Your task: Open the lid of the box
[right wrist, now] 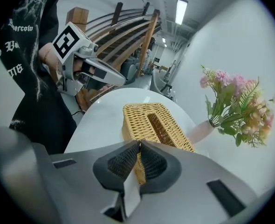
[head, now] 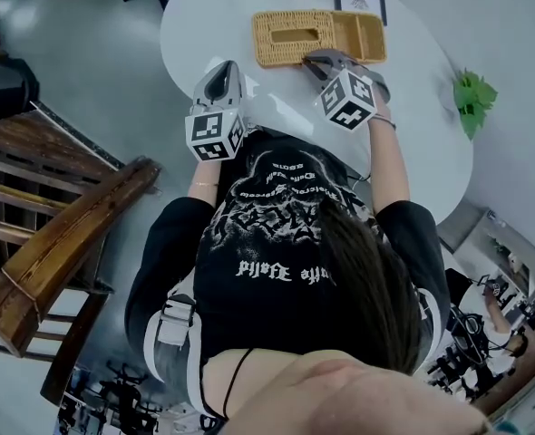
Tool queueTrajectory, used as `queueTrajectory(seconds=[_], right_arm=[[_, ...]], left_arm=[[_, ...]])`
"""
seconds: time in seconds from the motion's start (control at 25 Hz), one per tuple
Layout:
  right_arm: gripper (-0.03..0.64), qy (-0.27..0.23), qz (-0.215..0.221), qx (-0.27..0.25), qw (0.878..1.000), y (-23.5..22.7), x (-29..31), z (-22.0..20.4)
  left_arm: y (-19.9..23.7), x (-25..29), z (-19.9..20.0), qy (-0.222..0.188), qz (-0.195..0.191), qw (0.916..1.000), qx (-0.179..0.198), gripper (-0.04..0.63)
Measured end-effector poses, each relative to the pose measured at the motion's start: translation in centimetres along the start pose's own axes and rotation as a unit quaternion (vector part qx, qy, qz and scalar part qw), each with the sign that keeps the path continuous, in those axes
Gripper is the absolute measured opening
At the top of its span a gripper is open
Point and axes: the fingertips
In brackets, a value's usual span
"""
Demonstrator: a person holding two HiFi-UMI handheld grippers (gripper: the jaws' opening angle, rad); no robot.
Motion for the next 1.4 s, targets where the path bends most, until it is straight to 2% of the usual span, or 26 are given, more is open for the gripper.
queueTrajectory(seconds=[0.32, 1.4], right_arm=[[0.037, 0.009, 0.006, 0.000, 1.000, 0.1, -0.2, 0.0], [0.035, -0.041, -0.051, -0.052, 0.997, -2.9, -4.4, 4.5]], left_arm=[[-0.2, 0.3, 0.1, -0.003, -0.004, 1.0000, 0.000, 0.028], [-0.8, 0.0, 0.0, -0.004, -0.009, 0.9999, 0.008, 0.028]])
Point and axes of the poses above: the fingertips, and each gripper's own axes: x forward along the fingers, y to its left, z out of its top, and after that the axes turned 15 degrees about x, right-handed
